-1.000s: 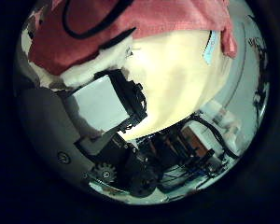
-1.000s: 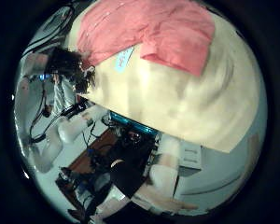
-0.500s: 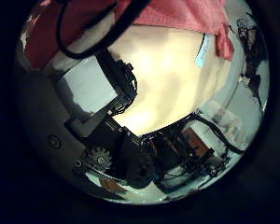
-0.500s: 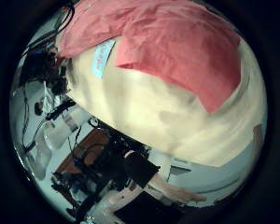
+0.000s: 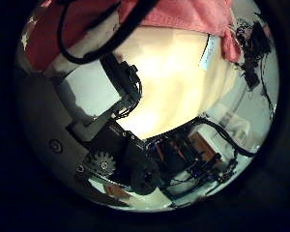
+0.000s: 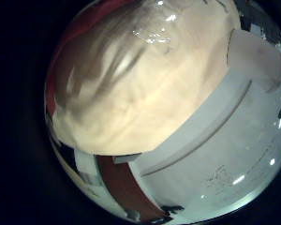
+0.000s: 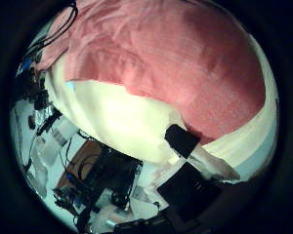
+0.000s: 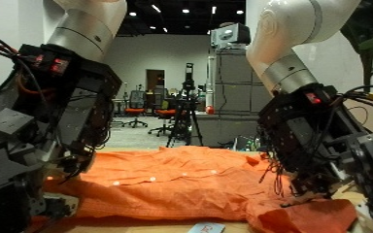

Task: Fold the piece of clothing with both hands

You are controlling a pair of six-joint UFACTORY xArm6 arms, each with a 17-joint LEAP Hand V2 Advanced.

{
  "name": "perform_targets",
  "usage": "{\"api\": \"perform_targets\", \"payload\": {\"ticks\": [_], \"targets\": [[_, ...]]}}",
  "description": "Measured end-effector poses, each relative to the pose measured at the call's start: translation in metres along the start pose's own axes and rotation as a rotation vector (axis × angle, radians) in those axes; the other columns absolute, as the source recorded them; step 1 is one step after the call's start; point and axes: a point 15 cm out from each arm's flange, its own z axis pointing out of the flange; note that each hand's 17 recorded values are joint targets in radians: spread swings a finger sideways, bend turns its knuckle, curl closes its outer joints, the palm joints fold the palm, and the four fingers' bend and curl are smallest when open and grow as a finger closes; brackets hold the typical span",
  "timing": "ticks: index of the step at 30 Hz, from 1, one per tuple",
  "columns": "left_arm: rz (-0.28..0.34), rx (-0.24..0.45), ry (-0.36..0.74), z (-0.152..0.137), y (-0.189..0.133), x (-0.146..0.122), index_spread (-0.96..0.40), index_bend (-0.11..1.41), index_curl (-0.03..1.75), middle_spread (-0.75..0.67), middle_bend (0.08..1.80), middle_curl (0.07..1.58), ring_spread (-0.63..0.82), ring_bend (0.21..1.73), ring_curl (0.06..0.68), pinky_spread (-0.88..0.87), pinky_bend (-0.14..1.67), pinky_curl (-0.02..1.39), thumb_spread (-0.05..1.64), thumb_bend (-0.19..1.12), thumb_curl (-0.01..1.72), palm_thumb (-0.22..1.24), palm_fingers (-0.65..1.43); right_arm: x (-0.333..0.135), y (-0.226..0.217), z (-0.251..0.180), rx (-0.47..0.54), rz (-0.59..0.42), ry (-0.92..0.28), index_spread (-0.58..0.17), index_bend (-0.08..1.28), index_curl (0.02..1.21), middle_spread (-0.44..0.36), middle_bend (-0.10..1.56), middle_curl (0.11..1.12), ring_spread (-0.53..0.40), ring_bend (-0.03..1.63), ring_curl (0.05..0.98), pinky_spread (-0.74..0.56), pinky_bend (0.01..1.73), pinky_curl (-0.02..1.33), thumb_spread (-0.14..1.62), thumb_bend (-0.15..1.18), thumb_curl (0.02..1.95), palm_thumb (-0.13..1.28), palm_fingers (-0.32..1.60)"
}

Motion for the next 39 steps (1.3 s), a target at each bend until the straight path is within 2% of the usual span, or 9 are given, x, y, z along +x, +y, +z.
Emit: {"api": "perform_targets", "payload": {"ticks": [2, 4, 5, 10, 14, 20, 24, 33, 39], "targets": [[-0.002, 0.001, -0.001, -0.001, 0.002, -0.001, -0.64, 0.32, 0.72, -0.55, 0.97, 0.60, -0.56, 1.00, 0.446, -0.73, 0.90, 0.51, 1.09, -0.02, 0.29, 0.63, 1.15, 0.002, -0.004, -0.001, 0.013, 0.003, 0.014, -0.242, 0.16, 0.27, -0.070, 0.36, 0.39, -0.010, 0.50, 0.274, 0.14, 0.28, 0.26, 0.94, -0.02, 0.35, 0.68, 0.41], [-0.004, 0.002, -0.001, -0.002, 0.004, -0.001, -0.64, 0.31, 0.73, -0.55, 0.97, 0.59, -0.56, 1.00, 0.447, -0.73, 0.90, 0.51, 1.09, -0.02, 0.29, 0.63, 1.15, 0.003, -0.009, -0.004, 0.038, 0.004, 0.024, -0.277, 0.16, 0.27, -0.120, 0.38, 0.40, -0.118, 0.61, 0.296, -0.05, 0.42, 0.28, 0.94, -0.02, 0.34, 0.70, 0.69], [-0.004, 0.003, -0.001, -0.003, 0.005, -0.002, -0.64, 0.31, 0.73, -0.55, 0.98, 0.59, -0.56, 1.00, 0.447, -0.73, 0.90, 0.51, 1.09, -0.02, 0.29, 0.63, 1.15, 0.004, -0.012, -0.008, 0.056, 0.007, 0.027, -0.312, 0.15, 0.25, -0.159, 0.40, 0.41, -0.197, 0.68, 0.305, -0.22, 0.57, 0.30, 0.94, -0.02, 0.35, 0.71, 0.91], [-0.002, 0.014, -0.003, -0.005, 0.010, -0.001, -0.65, 0.30, 0.75, -0.54, 0.98, 0.59, -0.56, 1.00, 0.449, -0.73, 0.88, 0.51, 1.09, -0.02, 0.29, 0.64, 1.14, 0.006, -0.010, -0.018, 0.084, 0.014, 0.033, -0.401, 0.32, 0.36, -0.230, 0.57, 0.51, -0.294, 0.85, 0.419, -0.46, 0.77, 0.40, 0.95, -0.03, 0.34, 0.72, 1.28], [0.011, 0.005, 0.008, -0.006, 0.018, -0.001, -0.65, 0.29, 0.77, -0.54, 0.98, 0.59, -0.56, 1.00, 0.450, -0.74, 0.88, 0.52, 1.09, -0.02, 0.29, 0.64, 1.15, 0.008, -0.003, -0.022, 0.097, 0.019, 0.033, -0.415, 0.57, 0.48, -0.231, 0.76, 0.60, -0.303, 0.96, 0.481, -0.47, 0.92, 0.48, 1.03, -0.02, 0.32, 0.71, 1.38], [0.026, 0.001, 0.010, -0.015, 0.032, -0.008, -0.66, 0.28, 0.78, -0.54, 0.98, 0.58, -0.56, 0.99, 0.450, -0.74, 0.87, 0.52, 1.09, -0.02, 0.29, 0.64, 1.15, 0.008, 0.031, -0.032, 0.129, 0.041, 0.035, -0.384, 0.80, 0.63, -0.209, 0.98, 0.70, -0.281, 1.12, 0.561, -0.40, 1.10, 0.58, 1.22, 0.03, 0.32, 0.80, 1.27], [0.025, 0.006, 0.011, -0.020, 0.037, -0.014, -0.66, 0.27, 0.79, -0.54, 0.98, 0.58, -0.56, 0.99, 0.451, -0.74, 0.87, 0.53, 1.09, -0.02, 0.29, 0.64, 1.15, 0.012, 0.053, -0.038, 0.144, 0.057, 0.034, -0.368, 0.87, 0.69, -0.196, 1.06, 0.74, -0.267, 1.19, 0.598, -0.36, 1.17, 0.62, 1.28, 0.04, 0.33, 0.87, 1.20], [0.088, 0.010, 0.023, -0.055, 0.068, -0.020, -0.67, 0.26, 0.81, -0.54, 0.98, 0.58, -0.56, 0.99, 0.452, -0.75, 0.86, 0.53, 1.09, -0.02, 0.29, 0.64, 1.15, 0.009, 0.150, -0.059, 0.142, 0.107, 0.030, -0.339, 0.92, 0.77, -0.178, 1.15, 0.77, -0.252, 1.26, 0.633, -0.32, 1.24, 0.67, 1.33, 0.03, 0.35, 0.92, 1.14], [0.101, 0.015, 0.031, -0.069, 0.082, -0.017, -0.68, 0.26, 0.82, -0.54, 0.99, 0.58, -0.56, 0.98, 0.453, -0.75, 0.86, 0.54, 1.09, -0.02, 0.29, 0.64, 1.15, 0.005, 0.166, -0.079, 0.211, 0.111, 0.038, -0.331, 0.93, 0.79, -0.175, 1.17, 0.76, -0.243, 1.28, 0.637, -0.31, 1.25, 0.68, 1.33, 0.01, 0.36, 0.94, 1.15]]}}
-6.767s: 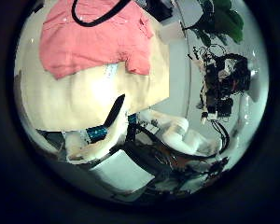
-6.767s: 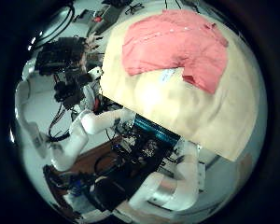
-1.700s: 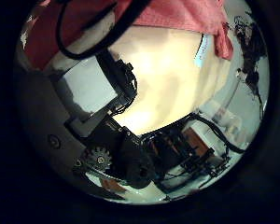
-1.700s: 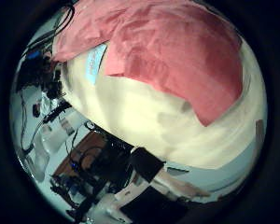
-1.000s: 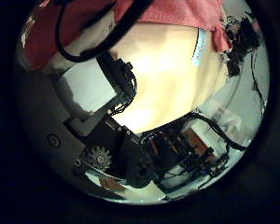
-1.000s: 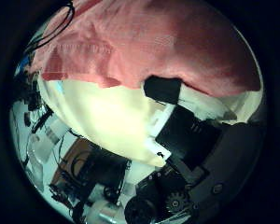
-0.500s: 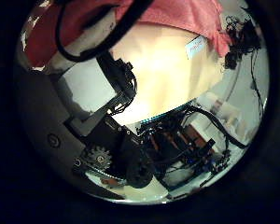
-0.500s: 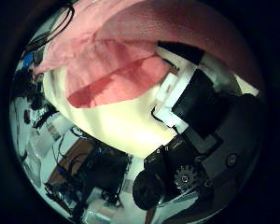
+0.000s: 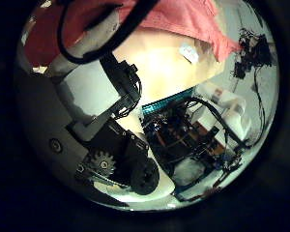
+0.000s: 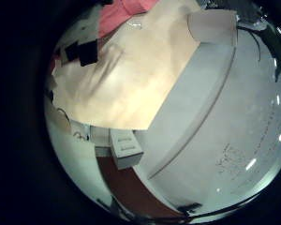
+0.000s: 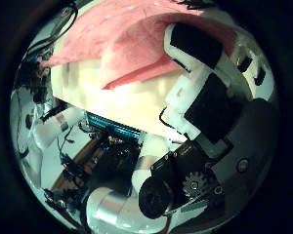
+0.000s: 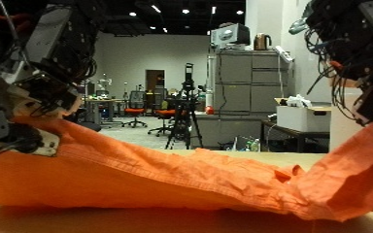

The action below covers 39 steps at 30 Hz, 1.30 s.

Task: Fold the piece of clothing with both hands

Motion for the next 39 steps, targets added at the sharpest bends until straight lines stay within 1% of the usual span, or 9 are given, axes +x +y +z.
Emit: {"api": "perform_targets", "payload": {"ticks": [8, 12, 16, 18, 24, 30, 34, 36, 39], "targets": [[-0.003, 0.008, -0.004, -0.001, 0.009, 0.000, -0.68, 0.25, 0.83, -0.54, 0.99, 0.57, -0.56, 0.98, 0.455, -0.75, 0.85, 0.55, 1.09, -0.02, 0.29, 0.64, 1.15, -0.001, 0.004, -0.014, 0.055, 0.000, 0.004, -0.325, 0.93, 0.81, -0.171, 1.19, 0.75, -0.235, 1.29, 0.632, -0.29, 1.25, 0.69, 1.34, 0.00, 0.38, 0.98, 1.16], [-0.009, 0.023, -0.003, -0.009, 0.009, -0.002, -0.68, 0.25, 0.83, -0.54, 0.99, 0.57, -0.56, 0.98, 0.456, -0.75, 0.85, 0.55, 1.09, -0.02, 0.29, 0.64, 1.15, 0.001, 0.000, -0.025, 0.110, 0.008, 0.004, -0.320, 0.94, 0.82, -0.170, 1.19, 0.75, -0.233, 1.30, 0.630, -0.29, 1.25, 0.69, 1.34, 0.00, 0.40, 1.00, 1.17], [-0.018, 0.040, 0.000, -0.017, 0.007, -0.005, -0.69, 0.25, 0.83, -0.54, 0.98, 0.57, -0.56, 0.98, 0.456, -0.75, 0.84, 0.55, 1.10, -0.02, 0.29, 0.64, 1.15, -0.001, -0.019, -0.049, 0.221, 0.018, -0.025, -0.316, 0.95, 0.83, -0.168, 1.20, 0.74, -0.231, 1.31, 0.628, -0.29, 1.25, 0.69, 1.33, -0.01, 0.42, 1.02, 1.18], [-0.025, 0.043, 0.002, -0.021, 0.004, -0.007, -0.69, 0.25, 0.83, -0.54, 0.98, 0.57, -0.56, 0.98, 0.456, -0.76, 0.84, 0.55, 1.10, -0.02, 0.29, 0.64, 1.15, 0.001, -0.035, -0.069, 0.298, 0.034, -0.047, -0.313, 0.95, 0.83, -0.166, 1.21, 0.74, -0.229, 1.31, 0.626, -0.29, 1.25, 0.69, 1.33, 0.00, 0.42, 1.03, 1.19], [-0.037, 0.045, 0.016, -0.029, -0.005, -0.012, -0.70, 0.25, 0.84, -0.54, 0.98, 0.57, -0.56, 0.98, 0.456, -0.76, 0.84, 0.55, 1.10, -0.02, 0.29, 0.64, 1.15, 0.012, -0.072, -0.107, 0.399, 0.060, -0.059, -0.307, 0.97, 0.83, -0.157, 1.22, 0.73, -0.226, 1.32, 0.621, -0.29, 1.25, 0.69, 1.31, -0.01, 0.45, 1.04, 1.19], [-0.079, 0.049, 0.056, -0.040, -0.020, -0.029, -0.70, 0.24, 0.84, -0.54, 0.99, 0.57, -0.56, 0.98, 0.455, -0.76, 0.84, 0.55, 1.10, -0.02, 0.29, 0.64, 1.16, 0.018, -0.119, -0.136, 0.439, 0.065, -0.080, -0.302, 0.98, 0.83, -0.151, 1.23, 0.72, -0.222, 1.33, 0.616, -0.29, 1.25, 0.69, 1.30, -0.01, 0.46, 1.05, 1.19], [-0.103, 0.053, 0.101, -0.049, -0.036, -0.041, -0.70, 0.24, 0.84, -0.54, 0.99, 0.57, -0.56, 0.98, 0.455, -0.76, 0.84, 0.55, 1.10, -0.02, 0.29, 0.64, 1.16, 0.022, -0.149, -0.149, 0.441, 0.067, -0.090, -0.299, 0.98, 0.82, -0.149, 1.24, 0.72, -0.221, 1.34, 0.613, -0.29, 1.25, 0.69, 1.30, -0.01, 0.47, 1.05, 1.19], [-0.110, 0.045, 0.124, -0.049, -0.042, -0.046, -0.70, 0.24, 0.84, -0.54, 0.99, 0.57, -0.56, 0.98, 0.455, -0.77, 0.84, 0.55, 1.10, -0.02, 0.29, 0.64, 1.16, 0.025, -0.167, -0.156, 0.444, 0.068, -0.092, -0.299, 0.98, 0.82, -0.149, 1.24, 0.71, -0.221, 1.34, 0.611, -0.29, 1.25, 0.69, 1.30, -0.01, 0.47, 1.05, 1.19], [-0.112, 0.035, 0.138, -0.046, -0.046, -0.048, -0.70, 0.24, 0.84, -0.54, 0.99, 0.57, -0.56, 0.98, 0.455, -0.77, 0.84, 0.55, 1.10, -0.02, 0.29, 0.64, 1.16, 0.028, -0.179, -0.154, 0.434, 0.073, -0.097, -0.299, 0.98, 0.82, -0.148, 1.24, 0.71, -0.221, 1.34, 0.609, -0.29, 1.25, 0.69, 1.30, -0.01, 0.48, 1.03, 1.18]]}}
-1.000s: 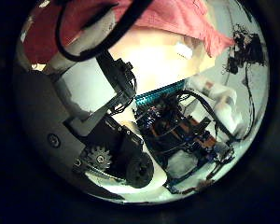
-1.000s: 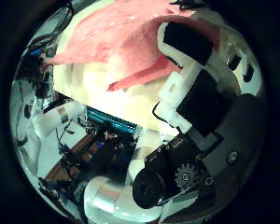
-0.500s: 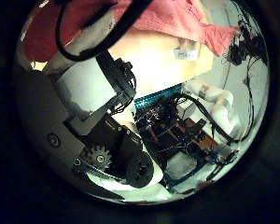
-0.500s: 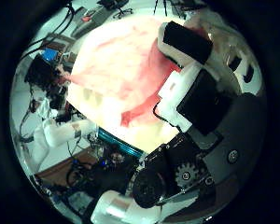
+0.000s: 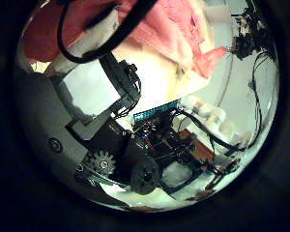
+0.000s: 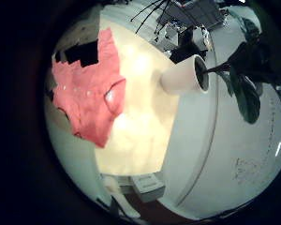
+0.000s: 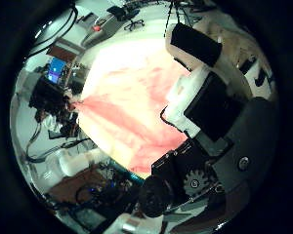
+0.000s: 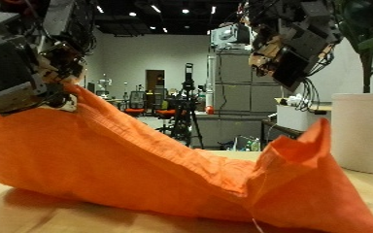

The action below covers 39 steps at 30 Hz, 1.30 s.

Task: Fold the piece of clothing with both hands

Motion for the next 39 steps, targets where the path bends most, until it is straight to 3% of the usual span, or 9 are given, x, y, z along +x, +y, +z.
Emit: {"api": "perform_targets", "payload": {"ticks": [5, 6, 10, 11, 15, 22, 29, 33, 39], "targets": [[0.008, -0.005, 0.000, 0.003, -0.002, 0.002, -0.70, 0.24, 0.84, -0.54, 0.99, 0.57, -0.56, 0.98, 0.455, -0.77, 0.83, 0.55, 1.10, -0.02, 0.29, 0.64, 1.16, 0.011, -0.004, 0.000, 0.029, 0.021, -0.009, -0.328, 0.82, 0.77, -0.169, 1.13, 0.66, -0.242, 1.30, 0.572, -0.41, 1.19, 0.63, 1.35, -0.04, 0.42, 0.80, 1.04], [0.008, -0.005, 0.000, 0.004, -0.003, 0.002, -0.70, 0.24, 0.84, -0.54, 0.99, 0.57, -0.56, 0.98, 0.455, -0.77, 0.83, 0.55, 1.10, -0.02, 0.29, 0.64, 1.16, 0.013, -0.001, 0.000, 0.026, 0.026, -0.008, -0.346, 0.72, 0.76, -0.184, 1.08, 0.64, -0.260, 1.27, 0.564, -0.46, 1.17, 0.62, 1.35, -0.04, 0.40, 0.75, 0.91], [0.014, -0.007, -0.001, 0.003, -0.013, 0.002, -0.70, 0.24, 0.84, -0.54, 0.99, 0.57, -0.56, 0.98, 0.455, -0.76, 0.83, 0.56, 1.10, -0.02, 0.29, 0.64, 1.16, 0.017, 0.020, 0.021, -0.032, 0.008, -0.014, -0.383, 0.52, 0.71, -0.216, 0.99, 0.62, -0.284, 1.24, 0.540, -0.55, 1.15, 0.57, 1.32, -0.03, 0.38, 0.67, 0.74], [0.015, -0.010, -0.001, 0.003, -0.015, 0.002, -0.70, 0.24, 0.84, -0.54, 0.99, 0.57, -0.56, 0.98, 0.455, -0.76, 0.83, 0.56, 1.10, -0.02, 0.29, 0.64, 1.16, 0.016, 0.026, 0.026, -0.048, 0.001, -0.017, -0.387, 0.47, 0.69, -0.223, 0.97, 0.61, -0.294, 1.20, 0.533, -0.55, 1.14, 0.57, 1.31, -0.03, 0.38, 0.66, 0.60], [0.019, -0.016, -0.002, 0.005, -0.019, 0.003, -0.70, 0.24, 0.84, -0.53, 0.99, 0.57, -0.56, 0.98, 0.455, -0.76, 0.83, 0.56, 1.10, -0.02, 0.29, 0.64, 1.16, 0.007, 0.069, 0.057, -0.141, -0.046, -0.037, -0.411, 0.42, 0.64, -0.228, 0.90, 0.58, -0.296, 1.09, 0.474, -0.47, 1.00, 0.51, 1.25, -0.03, 0.36, 0.60, 0.38], [0.024, -0.026, -0.003, 0.007, -0.025, 0.004, -0.70, 0.24, 0.85, -0.54, 0.99, 0.57, -0.56, 0.98, 0.455, -0.76, 0.82, 0.56, 1.10, -0.02, 0.29, 0.64, 1.15, -0.024, 0.155, 0.116, -0.307, -0.179, -0.082, -0.409, 0.43, 0.60, -0.219, 0.82, 0.55, -0.266, 1.00, 0.425, -0.33, 0.83, 0.43, 1.16, -0.03, 0.35, 0.57, 0.29], [0.026, -0.031, -0.003, 0.009, -0.027, 0.005, -0.70, 0.24, 0.86, -0.54, 0.99, 0.57, -0.56, 0.98, 0.458, -0.76, 0.81, 0.56, 1.10, -0.02, 0.29, 0.64, 1.15, -0.048, 0.160, 0.128, -0.331, -0.264, -0.088, -0.397, 0.44, 0.57, -0.188, 0.76, 0.52, -0.212, 0.87, 0.372, -0.16, 0.69, 0.36, 1.09, -0.03, 0.33, 0.51, 0.22], [0.027, -0.031, -0.004, 0.008, -0.028, 0.005, -0.70, 0.24, 0.86, -0.54, 0.99, 0.57, -0.56, 0.98, 0.459, -0.76, 0.81, 0.56, 1.10, -0.02, 0.29, 0.64, 1.15, -0.059, 0.182, 0.155, -0.422, -0.312, -0.112, -0.379, 0.41, 0.55, -0.162, 0.70, 0.49, -0.159, 0.79, 0.342, -0.06, 0.65, 0.33, 1.07, -0.03, 0.32, 0.49, 0.16], [0.024, -0.028, -0.003, 0.007, -0.026, 0.005, -0.70, 0.24, 0.86, -0.54, 0.99, 0.57, -0.56, 0.98, 0.461, -0.77, 0.81, 0.57, 1.11, -0.02, 0.29, 0.65, 1.15, -0.069, 0.198, 0.167, -0.460, -0.349, -0.116, -0.358, 0.37, 0.50, -0.125, 0.59, 0.44, -0.088, 0.70, 0.302, 0.07, 0.58, 0.29, 1.02, -0.03, 0.31, 0.45, 0.14]]}}
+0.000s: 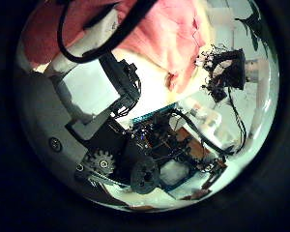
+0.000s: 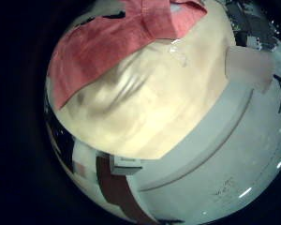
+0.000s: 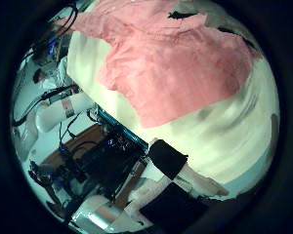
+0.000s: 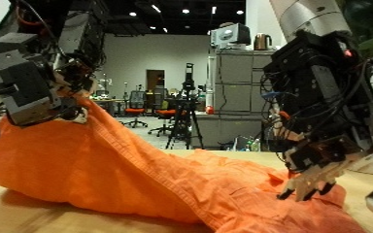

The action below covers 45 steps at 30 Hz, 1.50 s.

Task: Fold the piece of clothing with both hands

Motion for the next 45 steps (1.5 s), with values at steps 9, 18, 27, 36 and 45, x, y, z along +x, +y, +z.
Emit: {"api": "perform_targets", "payload": {"ticks": [9, 18, 27, 36, 45], "targets": [[0.002, 0.000, -0.006, -0.001, -0.001, 0.003, -0.70, 0.24, 0.86, -0.54, 0.99, 0.57, -0.56, 0.98, 0.462, -0.76, 0.80, 0.57, 1.11, -0.02, 0.29, 0.65, 1.15, -0.016, 0.018, 0.025, -0.037, -0.025, -0.005, -0.344, 0.31, 0.45, -0.098, 0.50, 0.40, -0.039, 0.61, 0.259, 0.14, 0.47, 0.25, 0.97, -0.03, 0.31, 0.45, 0.21], [-0.001, -0.004, -0.005, -0.001, 0.000, 0.005, -0.71, 0.23, 0.87, -0.54, 0.99, 0.57, -0.56, 0.97, 0.463, -0.76, 0.80, 0.57, 1.11, -0.02, 0.29, 0.65, 1.15, -0.023, 0.011, 0.053, -0.026, -0.040, 0.006, -0.351, 0.24, 0.43, -0.104, 0.44, 0.38, -0.051, 0.56, 0.242, 0.13, 0.40, 0.24, 0.94, -0.02, 0.32, 0.49, 0.26], [-0.004, -0.004, -0.007, -0.002, 0.001, 0.006, -0.71, 0.23, 0.87, -0.54, 0.99, 0.57, -0.56, 0.97, 0.464, -0.76, 0.80, 0.57, 1.11, -0.02, 0.29, 0.65, 1.15, -0.031, 0.010, 0.058, -0.039, -0.063, 0.019, -0.344, 0.17, 0.40, -0.128, 0.42, 0.38, -0.122, 0.59, 0.246, 0.06, 0.35, 0.22, 0.91, -0.03, 0.33, 0.53, 0.37], [-0.009, -0.011, -0.007, -0.002, 0.003, 0.006, -0.71, 0.23, 0.87, -0.54, 0.99, 0.57, -0.56, 0.97, 0.465, -0.76, 0.80, 0.57, 1.11, -0.02, 0.29, 0.65, 1.15, -0.034, 0.001, 0.056, -0.015, -0.077, 0.037, -0.407, 0.19, 0.39, -0.251, 0.58, 0.45, -0.333, 0.82, 0.306, -0.38, 0.56, 0.24, 0.88, -0.02, 0.34, 0.62, 0.97], [-0.007, -0.010, -0.009, -0.002, 0.004, 0.007, -0.71, 0.23, 0.87, -0.54, 0.99, 0.57, -0.56, 0.97, 0.466, -0.77, 0.79, 0.58, 1.11, -0.02, 0.29, 0.66, 1.15, -0.033, -0.001, 0.054, -0.001, -0.076, 0.040, -0.483, 0.51, 0.60, -0.301, 0.83, 0.62, -0.342, 1.03, 0.454, -0.57, 0.90, 0.41, 0.86, 0.01, 0.38, 0.79, 1.31]]}}
